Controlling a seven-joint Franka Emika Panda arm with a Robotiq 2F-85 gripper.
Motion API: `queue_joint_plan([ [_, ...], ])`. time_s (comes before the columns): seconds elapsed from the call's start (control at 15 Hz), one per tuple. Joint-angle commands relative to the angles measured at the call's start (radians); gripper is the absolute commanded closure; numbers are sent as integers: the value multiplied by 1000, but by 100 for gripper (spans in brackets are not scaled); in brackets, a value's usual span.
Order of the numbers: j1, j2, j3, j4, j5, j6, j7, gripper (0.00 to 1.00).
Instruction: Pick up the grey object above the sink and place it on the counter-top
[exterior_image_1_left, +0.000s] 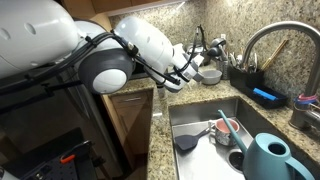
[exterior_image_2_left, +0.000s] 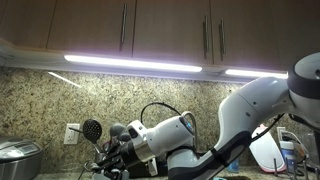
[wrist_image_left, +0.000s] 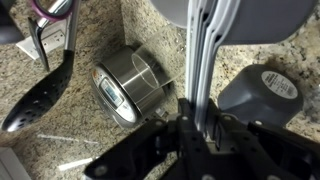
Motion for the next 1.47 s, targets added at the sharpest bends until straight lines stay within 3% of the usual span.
queue_joint_plan([
  [0.0, 3, 0, -12, 16, 20, -11, -19, 95],
  [1.2, -4, 0, -30, 21, 36, -75, -22, 95],
  [1.27, 0, 0, -35, 26, 39, -84, -16, 56],
  [1.4, 0, 0, -33, 25, 37, -101, -21, 48],
])
